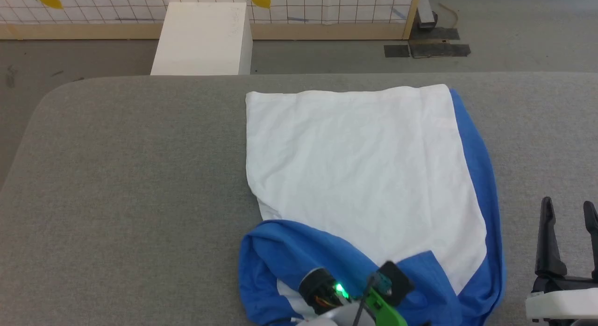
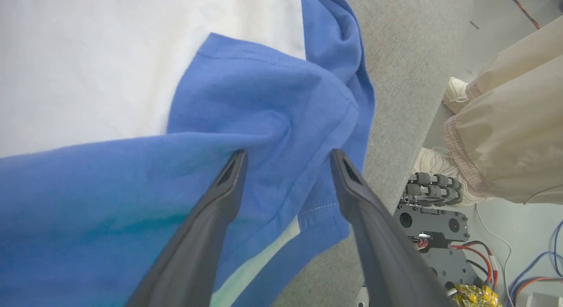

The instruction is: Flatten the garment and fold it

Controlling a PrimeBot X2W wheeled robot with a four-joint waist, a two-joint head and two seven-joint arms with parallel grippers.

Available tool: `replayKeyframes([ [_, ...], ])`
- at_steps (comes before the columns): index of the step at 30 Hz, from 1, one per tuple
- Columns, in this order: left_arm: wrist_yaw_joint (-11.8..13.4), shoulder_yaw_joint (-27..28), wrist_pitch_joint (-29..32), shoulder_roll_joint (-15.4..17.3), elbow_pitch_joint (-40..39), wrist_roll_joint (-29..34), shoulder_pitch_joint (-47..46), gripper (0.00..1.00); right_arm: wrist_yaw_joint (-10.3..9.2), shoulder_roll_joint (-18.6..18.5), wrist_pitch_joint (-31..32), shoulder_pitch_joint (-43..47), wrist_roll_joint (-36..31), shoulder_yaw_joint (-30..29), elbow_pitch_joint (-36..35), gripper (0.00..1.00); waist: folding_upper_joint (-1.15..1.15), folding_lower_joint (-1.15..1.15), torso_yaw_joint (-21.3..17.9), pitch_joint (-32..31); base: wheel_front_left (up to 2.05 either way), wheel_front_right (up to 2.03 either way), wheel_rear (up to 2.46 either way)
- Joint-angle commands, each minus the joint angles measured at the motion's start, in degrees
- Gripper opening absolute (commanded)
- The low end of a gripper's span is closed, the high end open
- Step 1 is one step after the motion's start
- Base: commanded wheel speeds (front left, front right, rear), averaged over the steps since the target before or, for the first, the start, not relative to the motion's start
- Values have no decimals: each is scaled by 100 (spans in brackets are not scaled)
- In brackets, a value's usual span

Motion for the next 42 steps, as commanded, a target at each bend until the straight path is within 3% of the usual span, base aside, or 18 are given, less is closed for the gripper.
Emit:
replayKeyframes([
  [1, 22, 118, 68, 8, -161, -169, -117, 100, -8, 4, -26, -17, 37, -24, 2, 100, 0, 0, 26, -32, 0, 0, 0],
  [4, 150, 527, 68, 78, -688, -517, -97, 100, -8, 4, -7, 26, 28, -69, -31, 100, 0, 0, 59, -85, 0, 0, 0],
  [7, 466, 1009, -251, 280, -1270, -546, -88, 100, -8, 4, 15, 60, 23, -100, -67, 100, 0, 0, 80, -132, 0, 0, 0],
  [11, 1002, 1688, -1129, 645, -1968, -238, 45, 100, -8, 4, 55, 111, 26, -126, -132, 100, 0, 0, 118, -186, 0, 0, 0],
  [13, 1132, 1903, -1603, 839, -2238, -49, 160, 100, -8, 4, 71, 132, 24, -129, -161, 100, 0, 0, 131, -205, 0, 0, 0],
  [19, 1606, 2688, -2899, 1330, -2690, 137, 930, 100, -8, 4, 101, 180, 17, -132, -227, 100, 0, 0, 146, -251, 0, 0, 0],
  [23, 2131, 3477, -3225, 1530, -2886, 200, 1728, 100, -8, 4, 106, 231, 30, -136, -258, 100, 0, 0, 157, -248, 0, 0, 0],
  [25, 2269, 3849, -3257, 1576, -3013, 321, 2094, 100, -8, 4, 103, 261, 40, -150, -258, 100, 0, 0, 180, -240, 0, 0, 0],
  [28, 2210, 4314, -3262, 1556, -3224, 651, 2525, 100, -8, 4, 107, 285, 71, -144, -232, 100, 0, 0, 236, -222, 0, 0, 0],
  [33, 1680, 4626, -3264, 1550, -2957, 1163, 3017, 100, -8, 4, 89, 276, 106, -35, -129, 100, 0, 0, 300, -238, 0, 0, 0],
  [42, 1106, 5044, -3265, 956, -2939, 1403, 3146, 100, -8, 4, 79, 316, 130, 51, -30, 100, 0, 0, 306, -297, 0, 0, 0],
])
